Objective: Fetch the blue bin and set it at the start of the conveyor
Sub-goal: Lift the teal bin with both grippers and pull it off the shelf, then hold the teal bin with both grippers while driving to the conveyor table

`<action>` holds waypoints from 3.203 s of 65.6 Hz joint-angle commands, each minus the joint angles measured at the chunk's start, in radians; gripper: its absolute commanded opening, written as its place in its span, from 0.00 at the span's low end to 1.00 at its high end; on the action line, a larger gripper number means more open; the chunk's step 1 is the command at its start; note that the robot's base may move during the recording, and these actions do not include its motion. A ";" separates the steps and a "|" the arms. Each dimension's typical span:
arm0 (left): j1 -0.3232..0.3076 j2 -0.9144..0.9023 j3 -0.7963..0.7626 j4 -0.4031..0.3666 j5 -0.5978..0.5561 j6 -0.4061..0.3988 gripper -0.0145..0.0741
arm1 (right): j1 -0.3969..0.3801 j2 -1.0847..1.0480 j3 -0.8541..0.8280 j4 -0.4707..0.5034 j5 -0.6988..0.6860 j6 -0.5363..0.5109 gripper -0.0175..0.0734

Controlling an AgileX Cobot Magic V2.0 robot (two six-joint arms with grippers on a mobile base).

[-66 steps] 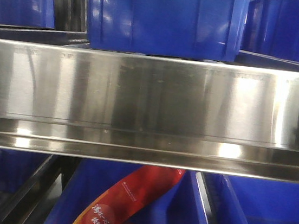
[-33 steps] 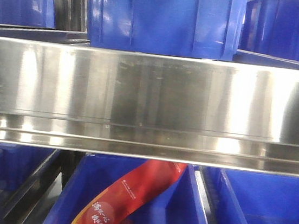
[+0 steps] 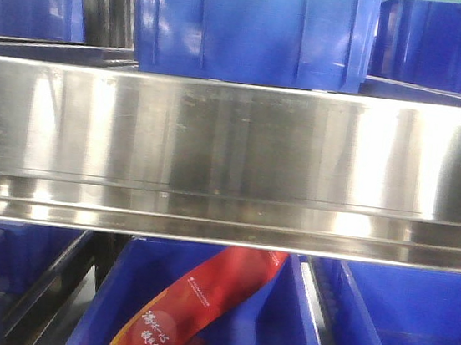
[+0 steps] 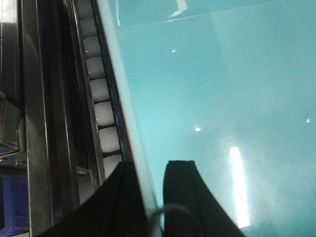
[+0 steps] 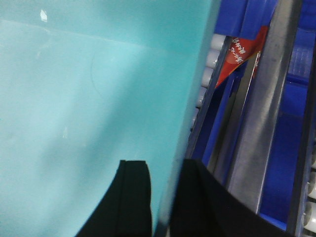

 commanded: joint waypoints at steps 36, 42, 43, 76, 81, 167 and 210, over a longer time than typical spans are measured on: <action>0.003 -0.020 -0.002 0.036 -0.023 0.021 0.04 | -0.004 -0.015 -0.004 -0.024 -0.063 -0.036 0.03; 0.003 -0.020 -0.002 0.036 -0.023 0.021 0.04 | -0.004 -0.015 -0.004 -0.024 -0.063 -0.036 0.03; 0.003 -0.020 -0.002 0.036 -0.023 0.021 0.04 | -0.004 -0.015 -0.004 -0.024 -0.063 -0.036 0.03; 0.003 -0.020 -0.002 0.039 -0.023 0.021 0.04 | -0.004 -0.013 -0.004 -0.024 -0.063 -0.036 0.03; 0.003 -0.020 -0.002 0.039 -0.023 0.021 0.04 | -0.004 -0.010 -0.004 -0.024 -0.072 -0.036 0.03; 0.003 -0.020 -0.002 0.043 -0.023 0.021 0.04 | -0.004 0.035 -0.004 -0.024 -0.240 -0.036 0.03; 0.003 -0.020 -0.002 0.045 -0.023 0.021 0.04 | -0.004 0.035 -0.004 -0.024 -0.240 -0.036 0.03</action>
